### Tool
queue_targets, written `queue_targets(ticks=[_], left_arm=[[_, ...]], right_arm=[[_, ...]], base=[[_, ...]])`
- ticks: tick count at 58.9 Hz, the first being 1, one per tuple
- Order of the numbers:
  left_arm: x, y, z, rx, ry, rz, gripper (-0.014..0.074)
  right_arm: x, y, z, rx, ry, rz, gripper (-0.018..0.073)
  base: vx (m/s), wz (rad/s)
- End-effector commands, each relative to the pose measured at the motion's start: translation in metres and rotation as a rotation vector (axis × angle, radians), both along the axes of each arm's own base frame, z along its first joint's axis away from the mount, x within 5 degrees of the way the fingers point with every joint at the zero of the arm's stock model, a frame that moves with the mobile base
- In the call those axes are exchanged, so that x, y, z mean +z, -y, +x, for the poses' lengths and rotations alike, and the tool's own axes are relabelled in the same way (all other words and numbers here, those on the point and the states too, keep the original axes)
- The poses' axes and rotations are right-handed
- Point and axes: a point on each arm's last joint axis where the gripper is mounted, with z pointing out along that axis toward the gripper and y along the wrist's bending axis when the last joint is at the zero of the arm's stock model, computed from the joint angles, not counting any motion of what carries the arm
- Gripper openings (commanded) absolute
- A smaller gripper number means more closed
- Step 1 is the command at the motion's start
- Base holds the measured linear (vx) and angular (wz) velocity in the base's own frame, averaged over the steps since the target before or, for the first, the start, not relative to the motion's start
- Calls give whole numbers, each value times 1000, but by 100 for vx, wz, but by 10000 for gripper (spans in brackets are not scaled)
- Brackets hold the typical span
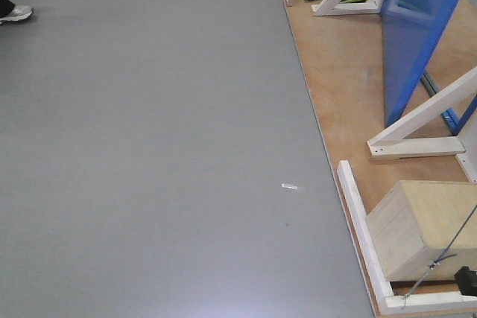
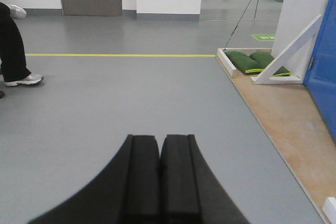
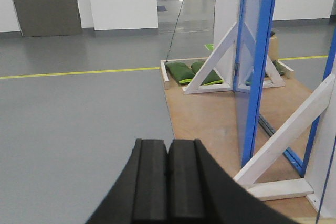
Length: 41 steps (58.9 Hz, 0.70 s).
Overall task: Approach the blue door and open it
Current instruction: 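Turn the base toward the blue door beside the sandbag platform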
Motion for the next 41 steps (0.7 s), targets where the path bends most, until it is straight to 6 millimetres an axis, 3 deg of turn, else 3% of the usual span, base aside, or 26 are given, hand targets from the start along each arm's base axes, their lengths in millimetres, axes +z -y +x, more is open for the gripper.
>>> queue_targets(ticks=[1,41], left_arm=[[14,0,-1,0,113,-9,73],[15,0,-1,0,114,-9,73]], right_arm=[[8,0,-1,-7,100,-9,-1],[8,0,-1,-7,100,-9,-1]], base=[[49,-11],[48,0]])
